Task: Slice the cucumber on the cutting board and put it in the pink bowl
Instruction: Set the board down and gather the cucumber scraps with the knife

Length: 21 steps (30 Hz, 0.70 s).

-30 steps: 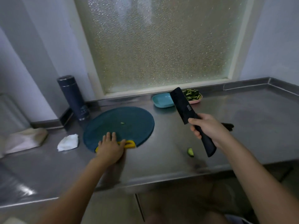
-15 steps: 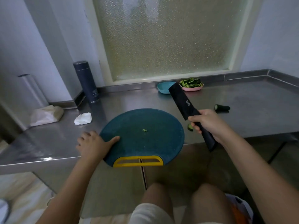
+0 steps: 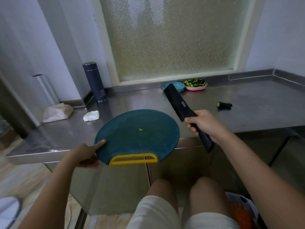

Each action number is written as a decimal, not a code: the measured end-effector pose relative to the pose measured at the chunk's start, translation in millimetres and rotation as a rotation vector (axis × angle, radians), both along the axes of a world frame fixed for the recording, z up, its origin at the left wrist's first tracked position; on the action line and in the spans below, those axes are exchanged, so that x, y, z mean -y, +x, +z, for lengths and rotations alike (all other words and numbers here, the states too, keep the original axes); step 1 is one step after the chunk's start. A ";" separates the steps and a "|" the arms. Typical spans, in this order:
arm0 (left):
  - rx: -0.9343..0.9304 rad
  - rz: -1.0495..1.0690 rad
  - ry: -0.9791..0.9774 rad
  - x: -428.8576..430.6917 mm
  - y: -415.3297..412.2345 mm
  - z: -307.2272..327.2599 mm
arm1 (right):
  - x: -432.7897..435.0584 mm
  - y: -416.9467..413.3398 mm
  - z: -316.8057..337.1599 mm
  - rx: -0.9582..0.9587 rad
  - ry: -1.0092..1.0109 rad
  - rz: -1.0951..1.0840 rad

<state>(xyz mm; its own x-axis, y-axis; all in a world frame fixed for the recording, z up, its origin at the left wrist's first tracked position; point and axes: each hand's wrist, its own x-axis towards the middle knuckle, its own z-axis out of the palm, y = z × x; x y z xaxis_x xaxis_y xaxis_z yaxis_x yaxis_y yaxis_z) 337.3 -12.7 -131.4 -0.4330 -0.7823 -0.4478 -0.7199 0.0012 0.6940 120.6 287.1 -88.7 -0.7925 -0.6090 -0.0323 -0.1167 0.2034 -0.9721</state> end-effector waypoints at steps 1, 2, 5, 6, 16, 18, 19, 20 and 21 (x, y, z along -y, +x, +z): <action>-0.142 0.034 0.195 -4.0 -0.5 -5.4 | -1.2 1.8 -0.4 -0.002 0.003 0.014; -0.274 0.058 0.367 -9.7 -2.3 -11.0 | -2.5 3.4 0.0 -0.003 0.002 0.023; -0.620 0.130 0.682 -29.4 -11.0 -22.4 | -7.6 4.6 6.6 -0.020 -0.023 0.027; -0.685 0.130 0.685 -31.8 -13.6 -23.2 | -9.5 4.8 10.6 -0.031 -0.037 0.024; -0.834 -0.177 0.454 -68.8 -55.7 31.3 | -49.8 2.9 39.8 0.006 -0.254 -0.112; -0.829 -0.260 0.415 -80.2 -75.4 43.4 | -62.0 6.2 44.6 0.006 -0.278 -0.159; -0.822 -0.304 0.409 -87.1 -86.5 47.9 | -67.6 8.3 45.5 -0.012 -0.272 -0.194; -0.812 -0.352 0.406 -93.3 -97.9 50.5 | -72.3 11.2 45.0 -0.035 -0.256 -0.238; -0.802 -0.400 0.411 -100.9 -108.7 52.6 | -76.5 13.6 42.7 -0.066 -0.240 -0.289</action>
